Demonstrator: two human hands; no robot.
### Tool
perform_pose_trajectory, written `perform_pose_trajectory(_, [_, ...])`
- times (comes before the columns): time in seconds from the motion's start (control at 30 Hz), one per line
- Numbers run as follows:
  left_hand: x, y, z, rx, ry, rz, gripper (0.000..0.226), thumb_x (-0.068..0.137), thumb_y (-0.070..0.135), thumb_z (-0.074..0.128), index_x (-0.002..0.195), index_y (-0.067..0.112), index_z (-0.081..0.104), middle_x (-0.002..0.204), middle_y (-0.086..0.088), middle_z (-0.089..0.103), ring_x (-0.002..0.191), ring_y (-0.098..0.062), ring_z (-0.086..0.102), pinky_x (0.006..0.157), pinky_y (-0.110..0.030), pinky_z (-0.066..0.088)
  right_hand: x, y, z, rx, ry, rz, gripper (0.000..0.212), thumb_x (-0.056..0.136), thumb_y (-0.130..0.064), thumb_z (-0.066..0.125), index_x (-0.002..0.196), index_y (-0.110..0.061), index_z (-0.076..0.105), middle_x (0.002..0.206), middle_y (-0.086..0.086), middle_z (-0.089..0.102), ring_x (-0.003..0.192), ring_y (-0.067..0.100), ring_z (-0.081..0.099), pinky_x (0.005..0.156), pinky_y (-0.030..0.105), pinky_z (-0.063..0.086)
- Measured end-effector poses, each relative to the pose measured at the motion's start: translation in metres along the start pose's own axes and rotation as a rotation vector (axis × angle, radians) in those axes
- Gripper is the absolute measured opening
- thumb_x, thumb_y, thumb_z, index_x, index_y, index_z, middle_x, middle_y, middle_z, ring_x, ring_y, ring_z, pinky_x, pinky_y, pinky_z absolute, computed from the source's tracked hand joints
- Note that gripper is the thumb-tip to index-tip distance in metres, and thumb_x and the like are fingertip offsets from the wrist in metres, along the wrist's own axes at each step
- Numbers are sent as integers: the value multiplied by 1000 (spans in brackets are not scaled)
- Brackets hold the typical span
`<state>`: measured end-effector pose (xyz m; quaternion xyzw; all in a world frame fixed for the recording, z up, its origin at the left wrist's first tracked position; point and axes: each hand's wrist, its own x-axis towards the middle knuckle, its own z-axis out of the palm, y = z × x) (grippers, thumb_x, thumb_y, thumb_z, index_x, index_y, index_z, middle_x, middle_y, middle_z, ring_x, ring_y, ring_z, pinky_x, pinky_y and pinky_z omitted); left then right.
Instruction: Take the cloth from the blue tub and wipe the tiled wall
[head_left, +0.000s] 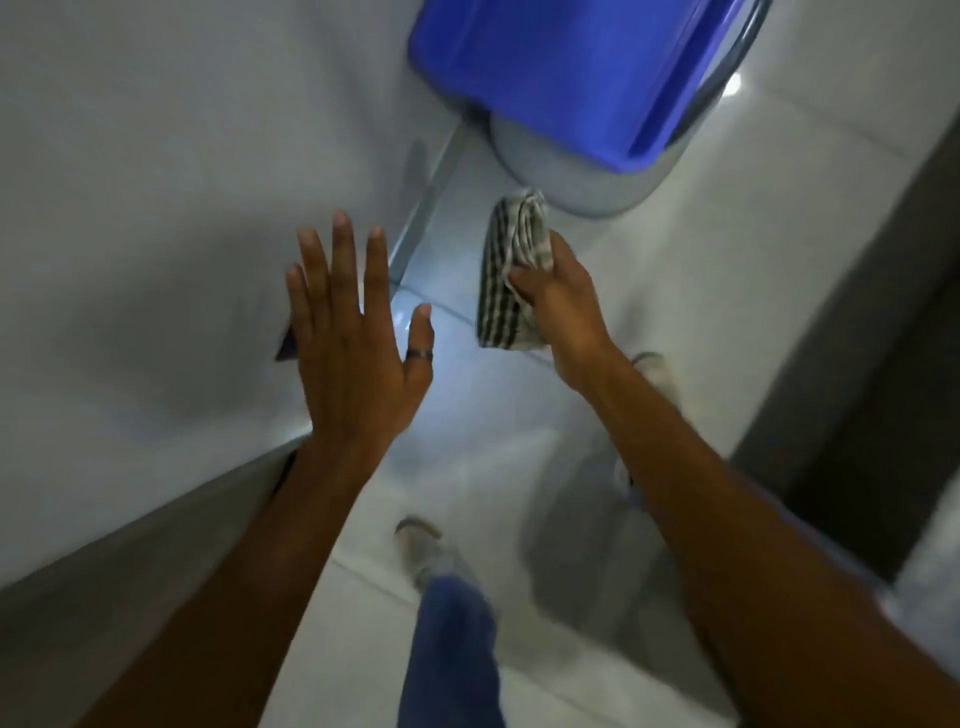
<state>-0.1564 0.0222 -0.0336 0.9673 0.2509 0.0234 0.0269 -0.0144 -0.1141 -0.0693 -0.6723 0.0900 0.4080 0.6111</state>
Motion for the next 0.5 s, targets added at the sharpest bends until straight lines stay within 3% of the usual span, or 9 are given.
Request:
perform_pose_trajectory(0.07, [29, 35, -2, -34, 19, -35, 75, 112, 47, 45, 171, 7, 21, 178, -22, 15, 164, -47, 9, 135, -60, 13, 11, -44, -36, -170, 48, -193, 47, 94, -8, 59, 140, -15, 55, 129, 7, 69, 118, 22, 66, 106, 37, 54])
perform_pose_trajectory(0.13, [58, 67, 2, -78, 41, -88, 76, 113, 48, 45, 171, 7, 20, 178, -23, 15, 164, -46, 9, 135, -59, 12, 29, -88, -63, -332, 49, -389, 45, 96, -11, 57, 140, -12, 54, 127, 4, 69, 112, 12, 67, 99, 21, 55])
perform_pose_trajectory(0.2, [83, 95, 10, -142, 63, -165, 74, 113, 47, 45, 171, 7, 23, 178, -22, 16, 164, -46, 9, 136, -58, 11, 61, -127, -80, -464, 21, -512, 40, 95, -13, 55, 135, -13, 56, 120, 2, 69, 106, 10, 66, 92, 21, 55])
perform_pose_trajectory(0.27, [105, 113, 22, -181, 55, -236, 72, 113, 46, 46, 170, 8, 25, 178, -21, 16, 165, -45, 8, 136, -58, 11, 106, -158, -85, -576, -39, -473, 34, 93, -17, 58, 126, -16, 61, 108, 1, 68, 99, 13, 65, 88, 30, 53])
perform_pose_trajectory(0.33, [116, 128, 33, -216, 18, -299, 72, 113, 46, 45, 171, 9, 26, 178, -21, 16, 165, -44, 6, 136, -56, 10, 149, -176, -85, -680, -223, -299, 32, 90, -14, 62, 122, -8, 65, 101, 9, 65, 94, 16, 61, 87, 34, 52])
perform_pose_trajectory(0.43, [121, 136, 45, -245, 5, -332, 73, 113, 49, 43, 171, 10, 23, 178, -20, 14, 166, -42, 4, 137, -53, 7, 202, -186, -92, -1032, -429, -65, 44, 96, -16, 64, 139, -9, 58, 131, 19, 66, 111, 26, 64, 96, 38, 54])
perform_pose_trajectory(0.5, [120, 134, 39, -198, 36, -348, 74, 112, 50, 43, 172, 11, 22, 178, -20, 13, 166, -42, 5, 136, -53, 7, 225, -190, -91, -1328, -337, -142, 52, 97, -18, 64, 147, -12, 51, 147, 17, 56, 132, 32, 56, 104, 35, 47])
